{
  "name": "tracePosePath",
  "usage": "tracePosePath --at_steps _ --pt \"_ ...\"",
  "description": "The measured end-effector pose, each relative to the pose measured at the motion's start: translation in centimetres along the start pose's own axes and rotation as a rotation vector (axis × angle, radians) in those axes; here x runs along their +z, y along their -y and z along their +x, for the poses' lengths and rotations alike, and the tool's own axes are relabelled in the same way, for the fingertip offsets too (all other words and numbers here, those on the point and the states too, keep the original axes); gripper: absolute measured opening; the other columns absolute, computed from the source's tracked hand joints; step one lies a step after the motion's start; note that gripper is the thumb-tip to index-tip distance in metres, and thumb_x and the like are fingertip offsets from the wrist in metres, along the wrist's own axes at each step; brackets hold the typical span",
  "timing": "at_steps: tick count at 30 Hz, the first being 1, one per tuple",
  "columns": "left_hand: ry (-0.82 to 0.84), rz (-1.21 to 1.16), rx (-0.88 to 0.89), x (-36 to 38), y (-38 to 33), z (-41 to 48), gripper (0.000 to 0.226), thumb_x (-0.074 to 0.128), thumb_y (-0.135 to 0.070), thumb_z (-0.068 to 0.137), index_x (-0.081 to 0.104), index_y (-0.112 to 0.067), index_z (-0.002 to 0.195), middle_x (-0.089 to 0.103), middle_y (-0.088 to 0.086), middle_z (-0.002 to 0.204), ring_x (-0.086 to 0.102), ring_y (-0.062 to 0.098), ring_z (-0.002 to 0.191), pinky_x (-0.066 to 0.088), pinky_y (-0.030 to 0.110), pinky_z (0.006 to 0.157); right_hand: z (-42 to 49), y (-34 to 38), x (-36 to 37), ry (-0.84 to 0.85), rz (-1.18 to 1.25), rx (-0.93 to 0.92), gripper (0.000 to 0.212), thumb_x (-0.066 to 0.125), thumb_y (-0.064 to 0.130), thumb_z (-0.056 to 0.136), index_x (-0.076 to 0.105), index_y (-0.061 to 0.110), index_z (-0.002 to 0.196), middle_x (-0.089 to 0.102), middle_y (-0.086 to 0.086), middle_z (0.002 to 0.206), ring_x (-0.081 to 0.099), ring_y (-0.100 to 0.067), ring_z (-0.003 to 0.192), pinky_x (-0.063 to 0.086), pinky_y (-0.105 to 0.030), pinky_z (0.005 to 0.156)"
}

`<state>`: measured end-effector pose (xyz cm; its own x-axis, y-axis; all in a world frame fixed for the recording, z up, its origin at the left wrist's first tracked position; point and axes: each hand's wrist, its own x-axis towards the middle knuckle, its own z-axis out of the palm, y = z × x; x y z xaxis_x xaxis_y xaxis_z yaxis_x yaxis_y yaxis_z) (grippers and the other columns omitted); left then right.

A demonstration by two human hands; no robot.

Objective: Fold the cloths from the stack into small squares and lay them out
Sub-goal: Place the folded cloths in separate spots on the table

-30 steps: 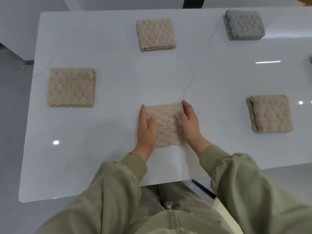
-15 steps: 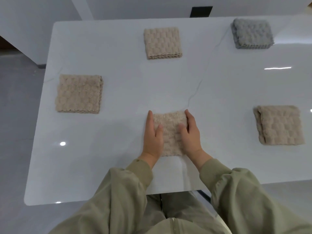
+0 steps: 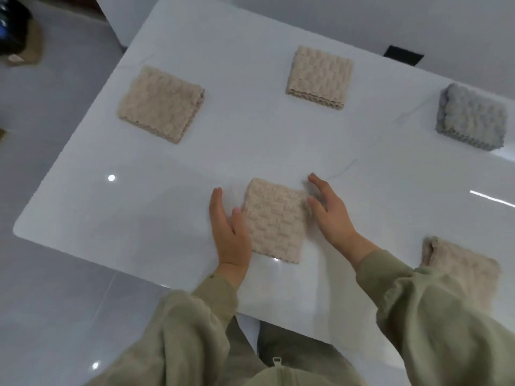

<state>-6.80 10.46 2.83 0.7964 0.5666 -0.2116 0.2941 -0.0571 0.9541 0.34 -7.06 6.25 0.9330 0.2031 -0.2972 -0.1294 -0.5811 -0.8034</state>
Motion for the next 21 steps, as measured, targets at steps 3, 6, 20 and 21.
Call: tracePosePath --at_steps 3,6,20,21 --pt "-0.135 -0.062 -0.055 1.3 0.0 -2.7 0.057 0.029 -0.028 0.093 0.018 -0.018 0.147 0.020 -0.008 0.152 0.017 -0.001 0.140 0.013 0.013 0.113 2.2 0.3 -0.7 0.121 -0.068 -0.077 0.047 0.044 0.024 0.098 0.036 0.017 0.143 0.038 0.010 0.146 0.033 -0.009 0.135 0.021 -0.020 0.107" --pt "-0.260 -0.117 -0.101 2.1 0.1 -5.4 0.058 0.027 -0.032 0.094 0.011 -0.022 0.149 0.014 -0.009 0.154 0.013 -0.003 0.140 0.012 0.012 0.112 4.0 1.5 -0.7 0.220 -0.093 -0.115 0.041 0.042 0.022 0.099 0.042 0.018 0.140 0.042 0.007 0.144 0.036 -0.008 0.133 0.023 -0.018 0.106" --pt "-0.557 -0.330 -0.090 7.0 -1.4 -6.0 0.066 0.034 -0.028 0.091 0.008 -0.011 0.149 0.009 -0.002 0.154 0.010 0.002 0.141 0.011 0.018 0.116 5.1 4.1 3.6 0.376 -0.013 -0.164 0.041 0.039 0.031 0.092 0.062 0.015 0.120 0.060 0.006 0.123 0.052 -0.008 0.116 0.035 -0.023 0.101" --pt "-0.566 -0.306 -0.073 7.0 -1.4 -5.9 0.065 0.035 -0.025 0.091 0.009 -0.008 0.148 0.009 -0.001 0.153 0.010 0.001 0.140 0.010 0.015 0.114 5.1 4.1 3.6 0.380 -0.012 -0.161 0.039 0.039 0.030 0.093 0.062 0.014 0.120 0.060 0.006 0.123 0.052 -0.007 0.116 0.036 -0.023 0.100"
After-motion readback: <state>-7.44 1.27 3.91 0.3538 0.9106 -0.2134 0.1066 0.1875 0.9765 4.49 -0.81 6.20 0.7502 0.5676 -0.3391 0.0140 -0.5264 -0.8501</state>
